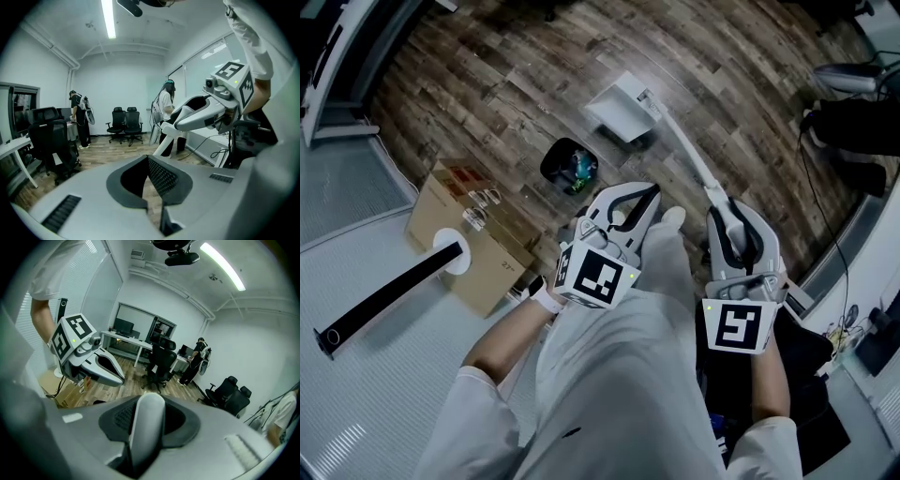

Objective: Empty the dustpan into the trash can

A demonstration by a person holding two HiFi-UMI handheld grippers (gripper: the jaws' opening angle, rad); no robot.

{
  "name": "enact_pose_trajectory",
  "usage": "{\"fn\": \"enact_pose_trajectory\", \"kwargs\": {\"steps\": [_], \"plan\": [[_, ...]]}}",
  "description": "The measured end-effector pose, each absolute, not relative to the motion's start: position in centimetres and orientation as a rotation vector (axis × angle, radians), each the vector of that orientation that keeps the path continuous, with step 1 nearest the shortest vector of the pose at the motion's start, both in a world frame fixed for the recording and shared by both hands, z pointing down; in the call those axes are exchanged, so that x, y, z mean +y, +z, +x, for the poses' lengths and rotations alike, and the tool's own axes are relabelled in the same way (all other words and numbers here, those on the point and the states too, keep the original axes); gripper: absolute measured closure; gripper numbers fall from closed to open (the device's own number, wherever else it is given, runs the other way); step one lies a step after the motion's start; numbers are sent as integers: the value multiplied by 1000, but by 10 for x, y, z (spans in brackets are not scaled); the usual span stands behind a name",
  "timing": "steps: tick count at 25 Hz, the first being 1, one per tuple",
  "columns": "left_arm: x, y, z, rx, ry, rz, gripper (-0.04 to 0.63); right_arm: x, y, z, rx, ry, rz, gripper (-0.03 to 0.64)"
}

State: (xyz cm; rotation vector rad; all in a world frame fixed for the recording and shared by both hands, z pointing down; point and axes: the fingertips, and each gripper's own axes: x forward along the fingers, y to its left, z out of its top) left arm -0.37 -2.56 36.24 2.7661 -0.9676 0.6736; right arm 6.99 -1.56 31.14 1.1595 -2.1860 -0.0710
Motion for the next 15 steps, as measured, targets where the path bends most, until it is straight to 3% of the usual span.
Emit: {"fn": "enact_pose_trajectory", "kwargs": {"steps": [15], "plan": [[-42, 365, -39, -1122, 678, 2600, 589, -50, 357, 125, -2058, 174, 1388, 499]]}}
